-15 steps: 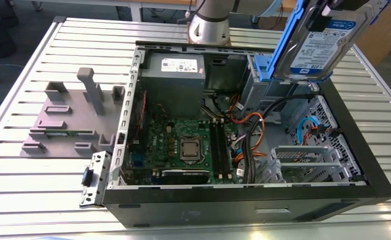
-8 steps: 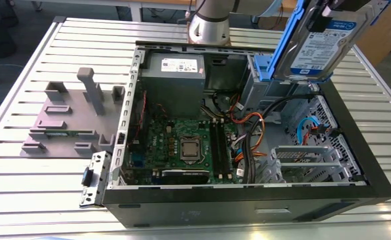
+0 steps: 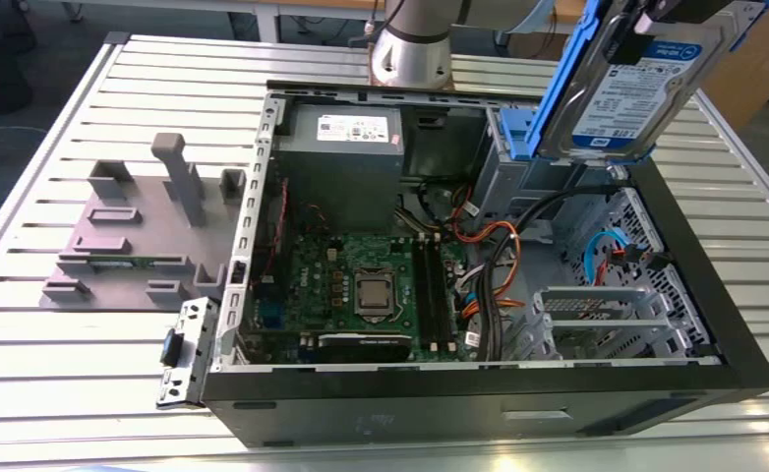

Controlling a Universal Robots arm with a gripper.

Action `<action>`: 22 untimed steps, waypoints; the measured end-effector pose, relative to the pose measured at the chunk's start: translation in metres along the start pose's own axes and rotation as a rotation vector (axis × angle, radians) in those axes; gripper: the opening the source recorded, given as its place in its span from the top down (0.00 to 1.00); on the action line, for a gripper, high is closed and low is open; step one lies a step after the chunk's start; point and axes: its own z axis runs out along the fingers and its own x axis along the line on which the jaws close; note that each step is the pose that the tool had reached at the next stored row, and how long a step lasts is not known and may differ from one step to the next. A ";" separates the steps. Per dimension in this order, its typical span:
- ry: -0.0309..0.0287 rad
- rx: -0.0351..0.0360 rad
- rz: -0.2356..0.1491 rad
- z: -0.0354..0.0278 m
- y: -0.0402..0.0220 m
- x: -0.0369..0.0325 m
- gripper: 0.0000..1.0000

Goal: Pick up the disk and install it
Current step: 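Pick up the disk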

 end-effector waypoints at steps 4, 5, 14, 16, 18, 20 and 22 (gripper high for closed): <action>0.0000 0.0000 0.000 0.0000 0.0000 0.0008 0.63; 0.0000 0.0000 0.000 0.0000 0.0000 0.0011 0.63; 0.0001 0.0000 0.000 -0.0001 -0.0001 0.0043 0.63; 0.0000 0.0000 0.000 -0.0001 -0.0001 0.0050 0.63; 0.0001 0.0000 0.000 -0.0001 -0.0001 0.0056 0.63; 0.0001 0.0000 0.000 -0.0001 -0.0001 0.0062 0.63; 0.0001 0.0000 0.000 -0.0001 -0.0001 0.0068 0.63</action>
